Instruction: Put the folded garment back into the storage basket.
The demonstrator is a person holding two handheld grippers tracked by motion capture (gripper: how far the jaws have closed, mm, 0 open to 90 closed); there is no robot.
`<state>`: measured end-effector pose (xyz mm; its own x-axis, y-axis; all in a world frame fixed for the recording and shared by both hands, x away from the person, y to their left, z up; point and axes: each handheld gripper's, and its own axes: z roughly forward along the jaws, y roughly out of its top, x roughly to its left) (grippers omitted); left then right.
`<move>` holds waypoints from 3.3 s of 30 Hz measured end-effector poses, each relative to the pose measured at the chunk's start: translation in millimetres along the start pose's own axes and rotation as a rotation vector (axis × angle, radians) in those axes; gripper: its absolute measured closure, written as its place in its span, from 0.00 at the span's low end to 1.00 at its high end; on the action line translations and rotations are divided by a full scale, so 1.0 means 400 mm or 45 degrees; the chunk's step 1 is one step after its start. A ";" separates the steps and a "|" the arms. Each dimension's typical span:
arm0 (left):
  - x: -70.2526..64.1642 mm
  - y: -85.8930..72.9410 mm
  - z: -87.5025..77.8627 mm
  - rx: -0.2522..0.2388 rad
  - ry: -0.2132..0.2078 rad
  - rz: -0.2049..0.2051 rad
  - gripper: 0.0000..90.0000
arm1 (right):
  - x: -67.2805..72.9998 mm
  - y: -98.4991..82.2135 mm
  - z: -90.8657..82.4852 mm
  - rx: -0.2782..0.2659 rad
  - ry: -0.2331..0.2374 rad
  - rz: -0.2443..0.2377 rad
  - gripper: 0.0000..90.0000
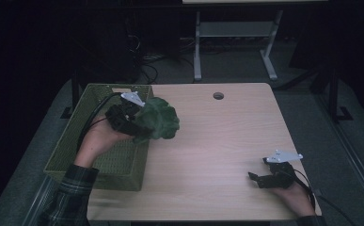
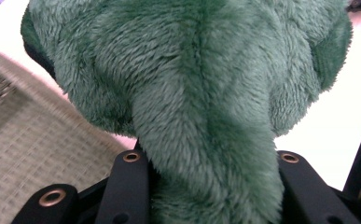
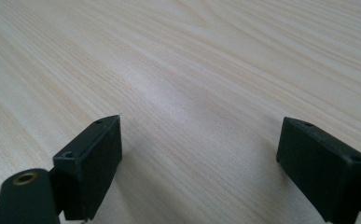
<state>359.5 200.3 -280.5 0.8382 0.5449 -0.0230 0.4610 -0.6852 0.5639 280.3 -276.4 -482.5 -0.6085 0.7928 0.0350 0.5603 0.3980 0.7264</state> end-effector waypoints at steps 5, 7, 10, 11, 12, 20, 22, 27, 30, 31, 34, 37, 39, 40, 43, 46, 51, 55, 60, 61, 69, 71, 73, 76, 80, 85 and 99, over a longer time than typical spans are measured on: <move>0.020 -0.029 -0.036 -0.013 0.037 -0.042 0.70 | 0.000 0.000 0.000 0.000 0.000 0.002 0.15; 0.030 -0.044 -0.050 -0.018 0.056 -0.068 0.70 | 0.000 0.000 0.000 0.000 0.000 0.000 0.15; 0.047 -0.070 -0.068 -0.026 0.082 -0.106 0.70 | 0.000 0.000 -0.001 0.005 0.000 0.004 0.15; 0.053 -0.078 -0.075 -0.023 0.093 -0.117 0.70 | 0.000 0.000 0.000 0.002 -0.001 0.004 0.15; 0.058 -0.087 -0.079 -0.032 0.104 -0.134 0.70 | 0.000 0.000 0.000 0.002 0.000 0.001 0.15; 0.110 -0.157 -0.097 -0.007 0.191 -0.244 0.70 | 0.000 0.000 0.000 0.004 -0.001 0.003 0.15; 0.126 -0.175 -0.089 -0.001 0.209 -0.270 0.70 | 0.000 0.000 -0.001 0.004 -0.001 0.003 0.15; 0.153 -0.203 -0.068 0.005 0.228 -0.329 0.70 | 0.000 0.000 -0.001 0.004 -0.001 0.003 0.15; 0.164 -0.215 -0.054 0.000 0.231 -0.354 0.70 | 0.000 0.000 -0.001 0.004 -0.001 0.003 0.15; 0.166 -0.218 -0.048 -0.002 0.230 -0.361 0.70 | 0.000 0.000 -0.001 0.004 -0.001 0.003 0.15; 0.172 -0.228 -0.029 0.001 0.238 -0.377 0.70 | 0.000 0.000 0.000 0.003 -0.001 0.000 0.15; 0.181 -0.240 -0.005 0.014 0.239 -0.386 0.70 | 0.000 0.000 -0.001 0.005 -0.001 0.003 0.15; 0.187 -0.252 0.013 0.021 0.244 -0.398 0.70 | 0.000 0.000 -0.001 0.005 -0.001 0.004 0.15; 0.190 -0.258 0.022 0.019 0.247 -0.410 0.70 | 0.000 0.000 -0.001 0.004 -0.001 0.003 0.15; 0.203 -0.279 0.047 0.025 0.244 -0.439 0.70 | 0.000 0.000 -0.001 0.005 -0.001 0.003 0.15; 0.211 -0.295 0.073 0.042 0.227 -0.456 0.70 | 0.000 0.000 -0.001 0.005 -0.001 0.004 0.15; 0.220 -0.315 0.107 0.062 0.214 -0.480 0.70 | 0.000 0.000 -0.001 0.005 -0.001 0.004 0.15; 0.224 -0.327 0.129 0.083 0.206 -0.491 0.70 | 0.000 0.000 -0.001 0.004 -0.001 0.003 0.15; 0.224 -0.331 0.140 0.114 0.206 -0.493 0.70 | 0.000 0.000 -0.001 0.004 -0.001 0.003 0.15; 0.225 -0.331 0.143 0.125 0.205 -0.493 0.69 | 0.000 0.000 -0.001 0.005 -0.001 0.004 0.15; 0.230 -0.337 0.163 0.217 0.227 -0.501 0.61 | 0.000 0.000 -0.001 0.003 -0.001 -0.001 0.15; 0.232 -0.339 0.165 0.233 0.242 -0.505 0.54 | 0.000 0.000 -0.001 0.003 -0.001 -0.001 0.15; 0.234 -0.340 0.164 0.225 0.258 -0.509 0.45 | 0.000 0.000 -0.001 0.003 -0.001 -0.001 0.15; 0.232 -0.342 0.166 0.224 0.273 -0.515 0.36 | 0.000 0.000 0.000 0.003 -0.001 -0.001 0.15; 0.230 -0.344 0.163 0.198 0.278 -0.509 0.27 | 0.000 0.000 -0.001 0.003 -0.002 0.000 0.15; 0.232 -0.342 0.153 0.149 0.297 -0.516 0.21 | 0.000 0.000 -0.001 0.004 -0.006 0.005 0.15; 0.193 -0.310 0.068 -0.065 0.355 -0.519 0.19 | -0.001 0.000 0.000 0.003 -0.005 0.005 0.15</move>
<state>374.9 314.2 -374.6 0.4796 0.8769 -0.0322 0.7140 -0.3687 0.5951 280.4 -276.6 -482.3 -0.6041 0.7961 0.0348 0.5639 0.3963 0.7245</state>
